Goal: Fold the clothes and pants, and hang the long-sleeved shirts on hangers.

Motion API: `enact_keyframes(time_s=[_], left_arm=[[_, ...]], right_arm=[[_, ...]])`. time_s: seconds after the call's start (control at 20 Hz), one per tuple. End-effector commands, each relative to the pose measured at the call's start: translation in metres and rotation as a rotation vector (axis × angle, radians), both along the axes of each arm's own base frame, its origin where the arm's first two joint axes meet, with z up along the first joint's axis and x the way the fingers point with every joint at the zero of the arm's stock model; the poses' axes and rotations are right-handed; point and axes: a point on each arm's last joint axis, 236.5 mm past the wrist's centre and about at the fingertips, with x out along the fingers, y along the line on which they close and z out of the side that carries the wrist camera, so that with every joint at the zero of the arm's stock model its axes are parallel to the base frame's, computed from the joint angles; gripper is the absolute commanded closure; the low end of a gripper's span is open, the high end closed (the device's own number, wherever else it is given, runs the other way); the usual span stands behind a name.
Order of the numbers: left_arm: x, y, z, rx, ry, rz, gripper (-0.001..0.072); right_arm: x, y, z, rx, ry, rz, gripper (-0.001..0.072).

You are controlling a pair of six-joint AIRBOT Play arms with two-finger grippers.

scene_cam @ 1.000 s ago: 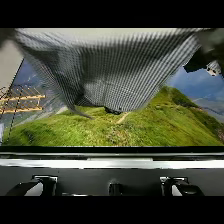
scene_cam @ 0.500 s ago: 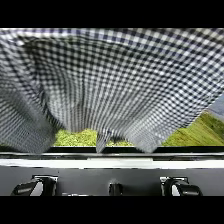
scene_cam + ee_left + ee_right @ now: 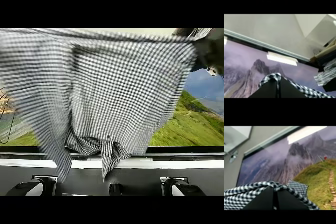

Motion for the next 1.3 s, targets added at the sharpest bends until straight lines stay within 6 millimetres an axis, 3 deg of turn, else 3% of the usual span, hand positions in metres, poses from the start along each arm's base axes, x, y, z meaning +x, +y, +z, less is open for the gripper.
enact_keyframes(time_s=[0.0, 0.1, 0.2, 0.3, 0.4, 0.45, 0.5, 0.55, 0.6, 0.7, 0.8, 0.9, 1.05, 1.25], left_arm=[[0.108, -0.045, -0.093, -0.043, 0.076, -0.044, 0.0691], [0.154, -0.075, -0.154, -0.047, 0.132, -0.064, 0.069], [0.181, -0.107, -0.213, -0.054, 0.223, -0.105, 0.0691], [0.191, -0.132, -0.256, -0.102, 0.309, -0.145, 0.069], [0.187, -0.151, -0.288, -0.171, 0.402, -0.181, 0.0673], [0.182, -0.156, -0.296, -0.189, 0.441, -0.2, 0.0522], [0.176, -0.156, -0.298, -0.192, 0.471, -0.216, 0.0215], [0.169, -0.152, -0.295, -0.19, 0.495, -0.229, 0.0042], [0.162, -0.142, -0.287, -0.186, 0.517, -0.24, 0.003], [0.137, -0.109, -0.27, -0.145, 0.583, -0.255, 0.0029], [0.097, -0.065, -0.276, -0.012, 0.707, -0.22, 0.0029], [0.049, -0.044, -0.286, 0.024, 0.798, -0.199, 0.0031], [-0.034, -0.057, -0.327, -0.021, 0.884, -0.203, 0.0032], [-0.125, -0.11, -0.386, -0.138, 0.939, -0.293, 0.0032]], right_arm=[[0.059, -0.004, -0.091, 0.035, 0.231, 0.001, 0.0685], [0.083, -0.008, -0.13, 0.044, 0.306, -0.01, 0.0685], [0.098, -0.01, -0.166, 0.049, 0.378, -0.011, 0.0684], [0.106, -0.01, -0.195, 0.036, 0.429, 0.003, 0.0684], [0.11, -0.01, -0.215, 0.038, 0.473, 0.006, 0.0684], [0.112, -0.011, -0.221, 0.039, 0.485, 0.007, 0.0684], [0.112, -0.011, -0.224, 0.036, 0.49, 0.01, 0.0684], [0.112, -0.011, -0.223, 0.024, 0.484, 0.019, 0.0685], [0.109, -0.01, -0.223, 0.013, 0.485, 0.03, 0.0685], [0.102, -0.009, -0.223, -0.001, 0.503, 0.044, 0.0684], [0.094, -0.012, -0.222, -0.03, 0.519, 0.049, 0.0684], [0.086, -0.015, -0.221, -0.062, 0.532, 0.06, 0.0684], [0.076, -0.014, -0.223, -0.084, 0.562, 0.08, 0.0684], [0.069, -0.015, -0.225, -0.096, 0.584, 0.091, 0.0684]])
